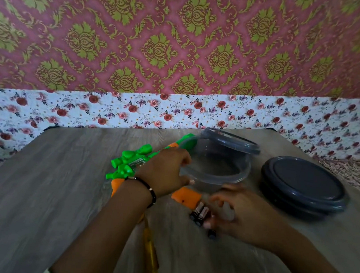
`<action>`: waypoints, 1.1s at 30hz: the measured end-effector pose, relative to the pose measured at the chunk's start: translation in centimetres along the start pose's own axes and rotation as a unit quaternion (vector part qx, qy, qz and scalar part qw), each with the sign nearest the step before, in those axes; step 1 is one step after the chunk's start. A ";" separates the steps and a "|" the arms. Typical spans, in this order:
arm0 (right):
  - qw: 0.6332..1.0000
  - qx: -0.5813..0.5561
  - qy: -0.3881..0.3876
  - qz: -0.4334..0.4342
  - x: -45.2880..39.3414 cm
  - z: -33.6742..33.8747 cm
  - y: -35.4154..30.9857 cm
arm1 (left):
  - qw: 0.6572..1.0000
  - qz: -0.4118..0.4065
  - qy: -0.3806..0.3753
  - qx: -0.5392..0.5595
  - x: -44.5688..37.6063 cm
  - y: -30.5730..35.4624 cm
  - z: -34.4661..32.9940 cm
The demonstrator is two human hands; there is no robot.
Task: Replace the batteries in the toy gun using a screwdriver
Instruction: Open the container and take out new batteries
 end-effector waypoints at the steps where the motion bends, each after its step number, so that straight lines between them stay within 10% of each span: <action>1: 1.000 -0.001 -0.018 0.006 0.2 -0.3 0.0 | 1.000 -0.004 -0.016 0.000 0.2 0.5 -0.1; 33: 0.996 0.056 -0.004 -0.071 -0.1 -3.1 0.3 | 0.977 -0.047 -0.167 -0.124 1.1 3.4 -4.9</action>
Point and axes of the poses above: each hand's wrist, its own x-axis away from the middle knuckle, its own z-axis out of the back of the hand, y = z × x, the point moved 4 cm from there along -x, towards the middle knuckle, and after that the axes turned 7 degrees about -z, right-handed, at the moved point
